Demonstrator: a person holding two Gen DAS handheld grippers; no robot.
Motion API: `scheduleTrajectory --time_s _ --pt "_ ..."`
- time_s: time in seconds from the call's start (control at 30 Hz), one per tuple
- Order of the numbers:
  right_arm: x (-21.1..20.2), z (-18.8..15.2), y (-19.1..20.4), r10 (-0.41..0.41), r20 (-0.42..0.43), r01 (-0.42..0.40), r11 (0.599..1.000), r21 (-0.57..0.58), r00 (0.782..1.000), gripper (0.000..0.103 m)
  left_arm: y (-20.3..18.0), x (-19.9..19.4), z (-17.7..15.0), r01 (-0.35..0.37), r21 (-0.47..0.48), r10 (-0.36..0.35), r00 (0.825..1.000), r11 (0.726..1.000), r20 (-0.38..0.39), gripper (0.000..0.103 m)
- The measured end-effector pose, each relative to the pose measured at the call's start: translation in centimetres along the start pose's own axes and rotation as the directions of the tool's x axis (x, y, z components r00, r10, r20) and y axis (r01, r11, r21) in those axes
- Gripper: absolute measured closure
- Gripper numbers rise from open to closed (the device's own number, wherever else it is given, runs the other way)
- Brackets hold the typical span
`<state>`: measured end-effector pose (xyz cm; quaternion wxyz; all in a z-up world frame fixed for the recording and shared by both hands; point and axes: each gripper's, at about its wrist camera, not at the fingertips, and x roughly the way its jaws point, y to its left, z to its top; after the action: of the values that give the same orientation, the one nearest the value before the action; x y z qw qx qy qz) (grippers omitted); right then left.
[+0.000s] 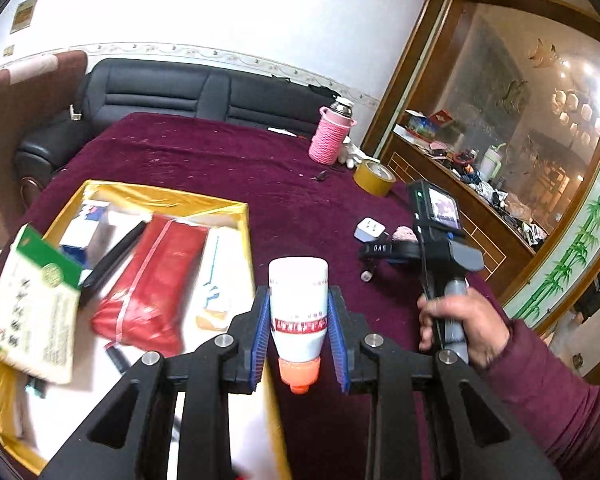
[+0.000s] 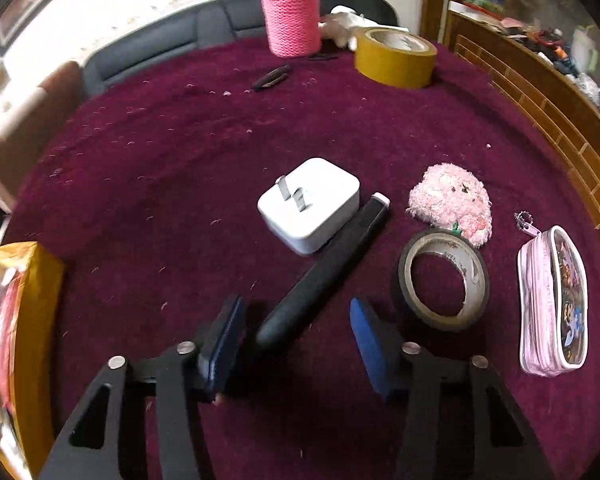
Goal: Organize objects
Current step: 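Grasp another black marker with the right tool while the left tool lifts the bottle, then lower the bottle and marker into the tray and open both tools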
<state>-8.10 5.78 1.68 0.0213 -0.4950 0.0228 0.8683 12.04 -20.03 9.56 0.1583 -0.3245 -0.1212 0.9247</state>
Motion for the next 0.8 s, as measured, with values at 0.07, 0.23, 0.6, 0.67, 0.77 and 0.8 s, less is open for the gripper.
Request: scheduleTrajectory --time_s 0.07,0.23,0.6,0.67,0.77,0.8 --pt "0.2 0.4 -0.1 -0.039 0.011 0.039 0.999 0.003 0.999 0.066 0.9 -0.6 -0.5 -0.006 -0.008 0.006 1.000 1.000 0.009 0.077" --pt "-0.6 0.0 -2.9 0.053 0.004 -0.054 0.992 0.113 0.999 0.087 3.5 -1.7 -1.5 -0.010 -0.065 0.011 1.000 0.998 0.026 0.077" --pt "-4.7 -5.6 -5.3 0.492 0.046 -0.489 0.842 0.229 0.869 0.087 7.6 -5.6 -4.0 -0.068 -0.176 0.079 0.995 0.982 0.055 0.077" --pt "-5.8 -6.1 -4.1 0.553 0.049 -0.550 0.810 0.204 0.832 0.087 7.9 -6.5 -4.5 -0.099 -0.181 0.111 0.992 0.978 0.054 0.077" --pt "-8.0 -6.6 -1.1 0.633 0.031 -0.631 0.764 0.133 0.774 0.086 8.3 -7.1 -4.8 -0.145 -0.184 0.155 0.987 0.972 0.042 0.077" --pt "-8.6 -6.7 0.0 0.655 0.021 -0.653 0.750 0.109 0.756 0.086 8.4 -7.1 -4.9 -0.165 -0.183 0.172 0.985 0.969 0.027 0.077"
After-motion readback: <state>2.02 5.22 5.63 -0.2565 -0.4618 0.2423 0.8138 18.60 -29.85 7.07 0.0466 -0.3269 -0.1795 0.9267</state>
